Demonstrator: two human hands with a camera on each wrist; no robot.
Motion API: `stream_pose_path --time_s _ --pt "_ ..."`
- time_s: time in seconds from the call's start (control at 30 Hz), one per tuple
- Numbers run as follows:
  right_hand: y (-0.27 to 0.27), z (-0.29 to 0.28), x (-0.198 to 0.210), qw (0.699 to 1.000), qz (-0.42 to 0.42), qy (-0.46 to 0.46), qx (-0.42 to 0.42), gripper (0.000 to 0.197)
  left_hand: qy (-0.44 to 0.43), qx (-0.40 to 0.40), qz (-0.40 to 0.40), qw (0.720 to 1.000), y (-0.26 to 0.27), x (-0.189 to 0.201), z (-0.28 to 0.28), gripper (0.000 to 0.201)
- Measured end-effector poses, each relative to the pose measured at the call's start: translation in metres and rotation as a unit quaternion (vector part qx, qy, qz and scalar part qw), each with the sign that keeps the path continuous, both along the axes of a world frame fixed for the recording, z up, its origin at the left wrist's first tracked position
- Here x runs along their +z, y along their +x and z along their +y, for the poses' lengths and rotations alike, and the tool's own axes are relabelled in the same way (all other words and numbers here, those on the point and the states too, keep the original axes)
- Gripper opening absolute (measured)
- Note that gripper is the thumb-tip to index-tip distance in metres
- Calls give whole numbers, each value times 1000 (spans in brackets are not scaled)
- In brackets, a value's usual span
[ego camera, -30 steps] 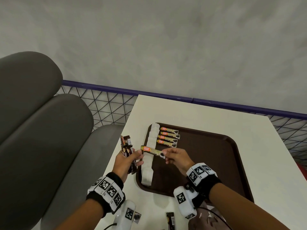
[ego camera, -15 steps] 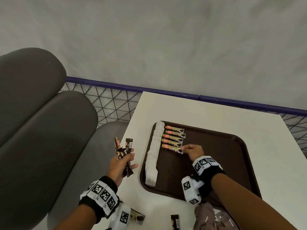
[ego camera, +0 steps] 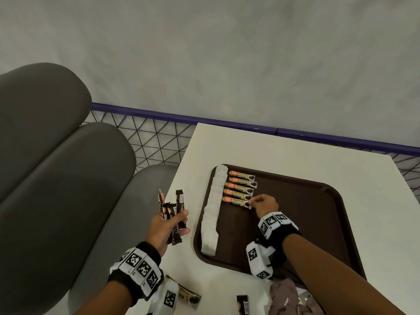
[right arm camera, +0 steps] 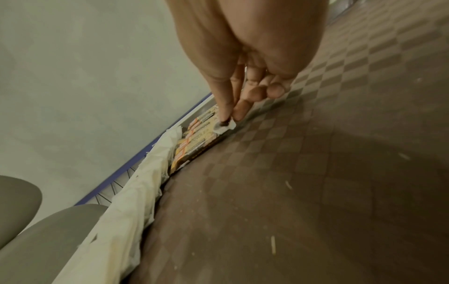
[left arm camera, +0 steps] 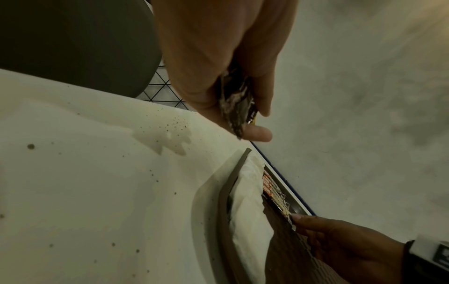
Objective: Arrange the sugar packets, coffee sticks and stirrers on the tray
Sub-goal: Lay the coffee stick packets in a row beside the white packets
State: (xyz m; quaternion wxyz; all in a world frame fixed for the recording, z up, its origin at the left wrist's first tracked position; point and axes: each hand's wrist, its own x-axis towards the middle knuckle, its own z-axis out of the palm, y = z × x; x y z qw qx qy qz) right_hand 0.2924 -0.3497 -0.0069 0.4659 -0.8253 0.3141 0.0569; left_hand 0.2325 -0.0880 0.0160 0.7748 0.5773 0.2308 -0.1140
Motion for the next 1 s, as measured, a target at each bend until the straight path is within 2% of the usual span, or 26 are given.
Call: stream_pose_path --time_s 0.1,0.23,0.5,0.63,0.73,0.83,0.93,1.0 --pt "1 0 -1 1000 0 -3 -7 7 3 -9 -7 1000 1 -1 0 30" --pt "2 0 0 1000 3 -4 -12 2 -1 -13 -10 1000 0 2 0 23" --pt "-8 -4 1 999 -23 -31 -13 24 1 -12 -16 1000 -3 9 -3 26" --pt "-22 2 12 994 -90 -48 49 3 9 -12 -10 1000 -5 11 -4 30" --pt "-28 14 18 984 -134 -37 110 9 10 -2 -13 1000 -7 16 -8 20" --pt "-37 34 32 969 -151 23 196 5 14 -3 -22 1000 -11 22 -13 13" --pt "-49 57 45 942 -129 109 290 13 14 -12 -28 999 -15 27 -18 13" --pt "-54 70 46 926 -106 145 331 8 14 -14 -32 999 -17 30 -20 14"
